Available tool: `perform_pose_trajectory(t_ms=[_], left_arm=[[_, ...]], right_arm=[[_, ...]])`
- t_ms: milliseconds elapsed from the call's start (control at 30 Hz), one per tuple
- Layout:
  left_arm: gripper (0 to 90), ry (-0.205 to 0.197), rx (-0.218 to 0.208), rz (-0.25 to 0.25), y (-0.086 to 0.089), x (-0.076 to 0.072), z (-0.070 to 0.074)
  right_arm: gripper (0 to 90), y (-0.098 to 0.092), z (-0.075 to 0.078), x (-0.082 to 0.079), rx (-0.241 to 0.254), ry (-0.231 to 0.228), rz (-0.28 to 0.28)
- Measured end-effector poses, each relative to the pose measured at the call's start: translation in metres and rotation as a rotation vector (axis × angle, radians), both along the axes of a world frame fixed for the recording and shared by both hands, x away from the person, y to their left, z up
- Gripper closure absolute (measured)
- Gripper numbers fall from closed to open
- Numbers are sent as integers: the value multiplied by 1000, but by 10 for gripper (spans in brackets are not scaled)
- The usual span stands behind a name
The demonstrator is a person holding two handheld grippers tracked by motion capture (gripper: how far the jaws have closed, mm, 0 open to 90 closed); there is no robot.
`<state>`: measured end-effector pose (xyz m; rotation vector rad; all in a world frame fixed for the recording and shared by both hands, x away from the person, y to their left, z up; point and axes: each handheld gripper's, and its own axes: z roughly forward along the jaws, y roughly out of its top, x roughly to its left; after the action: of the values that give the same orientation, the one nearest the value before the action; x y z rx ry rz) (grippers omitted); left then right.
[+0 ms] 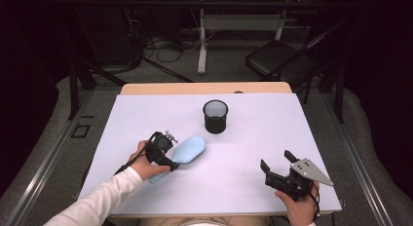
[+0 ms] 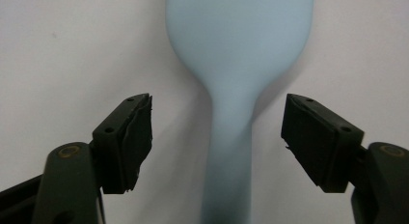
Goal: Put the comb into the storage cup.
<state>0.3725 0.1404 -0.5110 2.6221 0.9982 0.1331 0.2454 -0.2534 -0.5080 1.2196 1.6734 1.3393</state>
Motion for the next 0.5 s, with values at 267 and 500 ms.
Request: perform_pose_trajectory(t_ms=[267, 500], left_arm=[[339, 7, 8, -7, -1, 0, -2], [386, 19, 14, -21, -3, 0, -4]], right_arm=[[117, 0, 0, 0, 0, 0, -1], [118, 0, 0, 0, -2, 0, 0]])
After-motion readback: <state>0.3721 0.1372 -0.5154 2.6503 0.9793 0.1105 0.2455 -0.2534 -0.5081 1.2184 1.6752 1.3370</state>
